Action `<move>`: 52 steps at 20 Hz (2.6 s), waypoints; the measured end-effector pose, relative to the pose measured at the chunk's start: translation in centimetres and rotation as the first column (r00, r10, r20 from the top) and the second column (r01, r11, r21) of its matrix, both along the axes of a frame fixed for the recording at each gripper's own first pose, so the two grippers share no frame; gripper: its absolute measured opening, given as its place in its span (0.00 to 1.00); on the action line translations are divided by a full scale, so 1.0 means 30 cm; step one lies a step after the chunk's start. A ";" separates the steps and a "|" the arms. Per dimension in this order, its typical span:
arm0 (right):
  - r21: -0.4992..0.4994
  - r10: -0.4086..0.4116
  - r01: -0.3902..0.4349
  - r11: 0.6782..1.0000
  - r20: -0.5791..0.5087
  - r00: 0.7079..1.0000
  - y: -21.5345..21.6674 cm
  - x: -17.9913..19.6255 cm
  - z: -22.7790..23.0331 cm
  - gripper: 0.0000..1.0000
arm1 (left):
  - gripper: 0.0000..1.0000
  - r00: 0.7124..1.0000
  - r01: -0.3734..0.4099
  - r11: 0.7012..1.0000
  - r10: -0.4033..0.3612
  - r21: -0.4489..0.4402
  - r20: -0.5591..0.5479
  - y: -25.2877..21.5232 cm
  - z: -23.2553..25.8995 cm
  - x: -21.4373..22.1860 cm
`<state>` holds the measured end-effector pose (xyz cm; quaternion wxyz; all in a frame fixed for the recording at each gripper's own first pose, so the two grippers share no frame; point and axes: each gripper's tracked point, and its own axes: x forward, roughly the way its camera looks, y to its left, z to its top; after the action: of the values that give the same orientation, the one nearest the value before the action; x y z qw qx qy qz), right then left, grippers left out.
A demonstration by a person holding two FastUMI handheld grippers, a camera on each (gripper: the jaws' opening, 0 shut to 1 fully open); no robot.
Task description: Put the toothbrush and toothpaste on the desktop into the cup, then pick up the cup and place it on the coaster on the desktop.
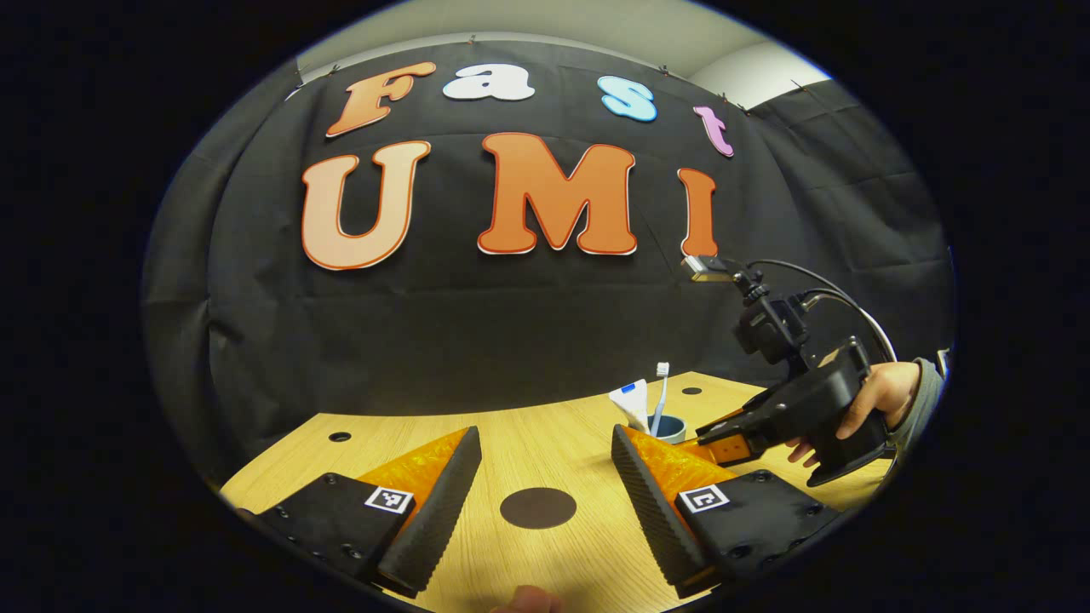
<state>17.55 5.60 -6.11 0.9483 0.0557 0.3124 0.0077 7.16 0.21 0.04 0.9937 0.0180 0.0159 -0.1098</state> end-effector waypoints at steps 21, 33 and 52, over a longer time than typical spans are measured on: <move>-0.011 0.016 -0.018 1.000 -0.217 0.976 -0.005 0.041 -0.161 0.22 | 0.98 0.995 -0.048 0.997 0.041 -0.065 -0.095 0.107 -0.106 -0.073; 0.042 0.103 -0.099 0.994 -0.106 0.989 0.002 0.070 -0.137 0.16 | 0.98 0.993 -0.070 0.996 0.065 -0.049 -0.099 0.129 -0.110 -0.111; -0.002 0.305 -0.306 0.952 -0.077 0.949 0.024 0.094 -0.114 0.16 | 0.98 0.979 -0.159 0.984 0.147 -0.077 -0.144 0.265 -0.166 -0.166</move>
<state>20.37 6.32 -9.53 0.9235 0.0006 0.3532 0.1498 2.17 8.17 -4.95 0.9955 -0.0345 0.0811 -0.0347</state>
